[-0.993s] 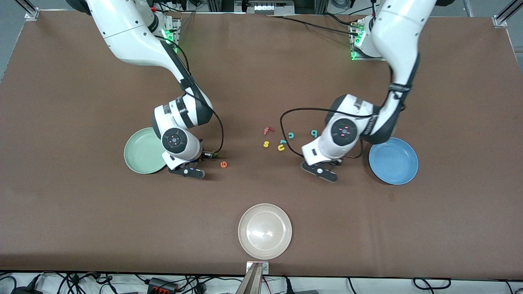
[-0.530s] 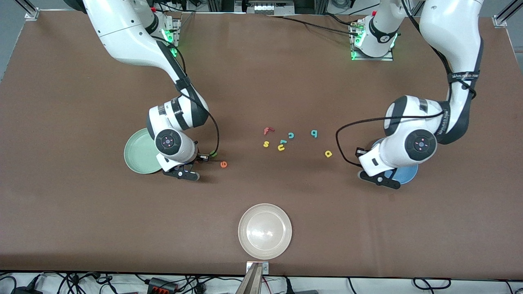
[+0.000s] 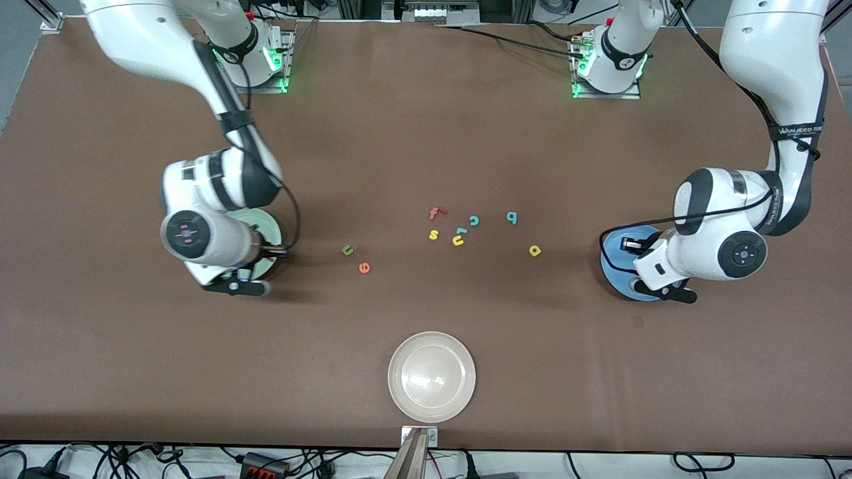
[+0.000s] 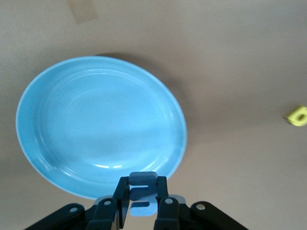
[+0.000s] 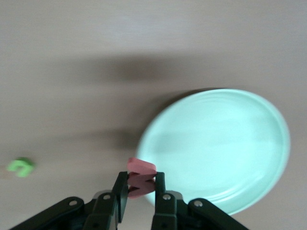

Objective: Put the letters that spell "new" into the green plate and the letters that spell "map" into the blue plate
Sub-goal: 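Release pink w with the right gripper while the left gripper releases blue m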

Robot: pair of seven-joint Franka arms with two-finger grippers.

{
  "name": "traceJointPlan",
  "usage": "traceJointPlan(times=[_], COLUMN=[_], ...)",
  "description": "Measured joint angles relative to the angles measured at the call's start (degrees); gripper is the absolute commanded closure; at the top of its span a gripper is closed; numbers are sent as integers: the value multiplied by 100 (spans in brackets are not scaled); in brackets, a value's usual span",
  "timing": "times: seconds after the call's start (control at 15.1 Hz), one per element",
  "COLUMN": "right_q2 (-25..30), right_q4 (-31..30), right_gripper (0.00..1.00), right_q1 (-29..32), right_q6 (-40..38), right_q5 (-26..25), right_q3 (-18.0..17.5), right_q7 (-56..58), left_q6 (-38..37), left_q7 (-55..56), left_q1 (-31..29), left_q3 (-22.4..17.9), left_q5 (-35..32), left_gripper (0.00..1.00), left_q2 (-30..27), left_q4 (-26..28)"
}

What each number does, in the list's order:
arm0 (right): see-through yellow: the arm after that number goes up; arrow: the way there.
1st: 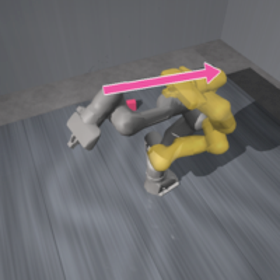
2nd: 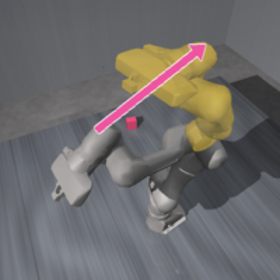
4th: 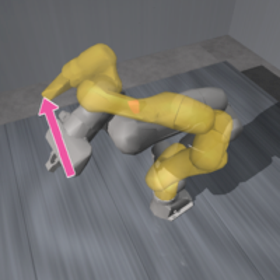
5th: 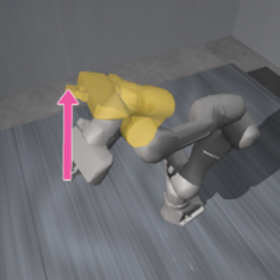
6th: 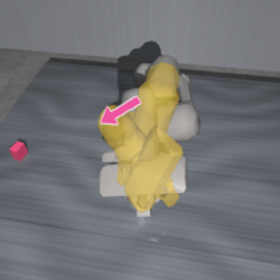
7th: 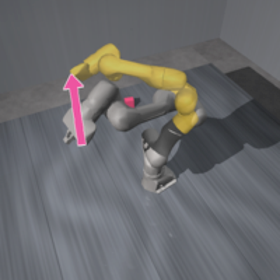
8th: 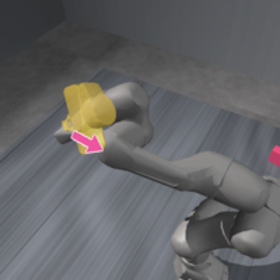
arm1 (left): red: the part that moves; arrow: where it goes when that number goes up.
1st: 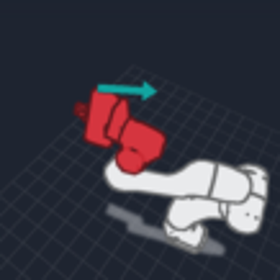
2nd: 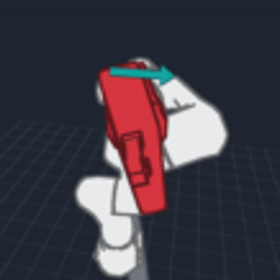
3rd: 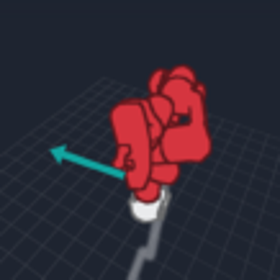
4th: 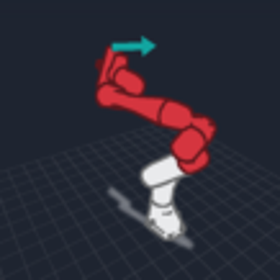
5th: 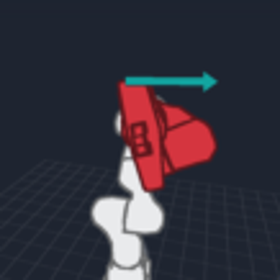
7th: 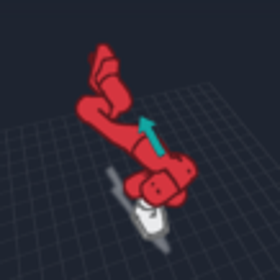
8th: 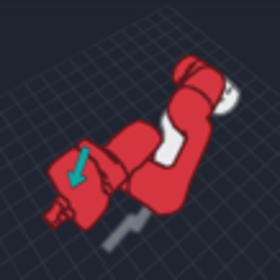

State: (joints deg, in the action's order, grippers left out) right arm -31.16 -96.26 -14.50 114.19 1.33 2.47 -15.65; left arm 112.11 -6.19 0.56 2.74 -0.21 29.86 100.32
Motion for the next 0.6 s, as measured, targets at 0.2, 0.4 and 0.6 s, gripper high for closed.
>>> traceJointPlan(times=[0.2, 0.4, 0.6], right_q2=[19, 14, -19], right_q4=[-445, -866, -1067], right_gripper=[80, 70, 0], right_q1=[228, 331, 389], right_q6=[341, 875, 1134], right_q5=[0, 0, 1], right_q3=[-3, -2, -2], right_q7=[305, 435, 482], left_q6=[923, 1136, 1124], left_q7=[-4, -4, -4], left_q1=[-11, -10, -6], left_q3=[23, 30, 67], left_q5=[0, 0, 0], left_gripper=[58, 0, 0], left_q2=[101, 211, 145], left_q4=[567, 658, 622])
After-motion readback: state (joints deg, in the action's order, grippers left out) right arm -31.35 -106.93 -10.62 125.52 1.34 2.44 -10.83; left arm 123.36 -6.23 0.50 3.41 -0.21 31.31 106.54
